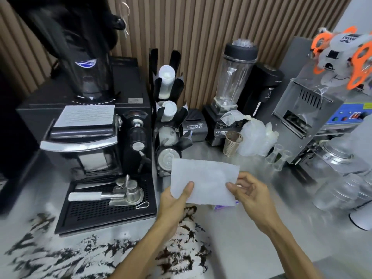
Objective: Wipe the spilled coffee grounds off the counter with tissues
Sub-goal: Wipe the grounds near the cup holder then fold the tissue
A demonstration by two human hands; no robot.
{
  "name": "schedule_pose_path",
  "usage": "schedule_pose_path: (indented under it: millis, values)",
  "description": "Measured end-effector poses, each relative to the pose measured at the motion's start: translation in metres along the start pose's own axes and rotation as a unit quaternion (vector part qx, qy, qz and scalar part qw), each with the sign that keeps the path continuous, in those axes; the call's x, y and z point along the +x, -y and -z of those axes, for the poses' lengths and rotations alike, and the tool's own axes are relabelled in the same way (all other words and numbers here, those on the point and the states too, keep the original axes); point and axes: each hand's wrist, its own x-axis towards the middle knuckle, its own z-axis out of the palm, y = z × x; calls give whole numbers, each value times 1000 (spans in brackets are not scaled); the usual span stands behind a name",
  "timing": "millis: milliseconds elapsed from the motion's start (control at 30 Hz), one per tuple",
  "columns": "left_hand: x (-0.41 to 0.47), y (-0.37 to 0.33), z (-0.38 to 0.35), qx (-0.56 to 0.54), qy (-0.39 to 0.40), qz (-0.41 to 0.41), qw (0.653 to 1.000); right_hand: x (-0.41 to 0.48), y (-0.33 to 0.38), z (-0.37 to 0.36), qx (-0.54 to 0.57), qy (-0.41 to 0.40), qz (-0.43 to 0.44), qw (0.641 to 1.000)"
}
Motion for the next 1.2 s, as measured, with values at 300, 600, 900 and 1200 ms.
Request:
schedule_pose_path:
  millis: [300,600,900,1200]
  values:
    - [-35,-10,87,131,23,32,991,-46,-37,-55,90,-21,-119,989]
    - [-54,-23,126,113,74,104,985,-71,-40,-92,195,2,-217,956]
    - [-35,-20,132,337,127,-23,932,-58,-54,-80,60,10,-159,985]
    - [24,4,104,473,126,-47,871,0,-65,-73,-207,66,-81,973]
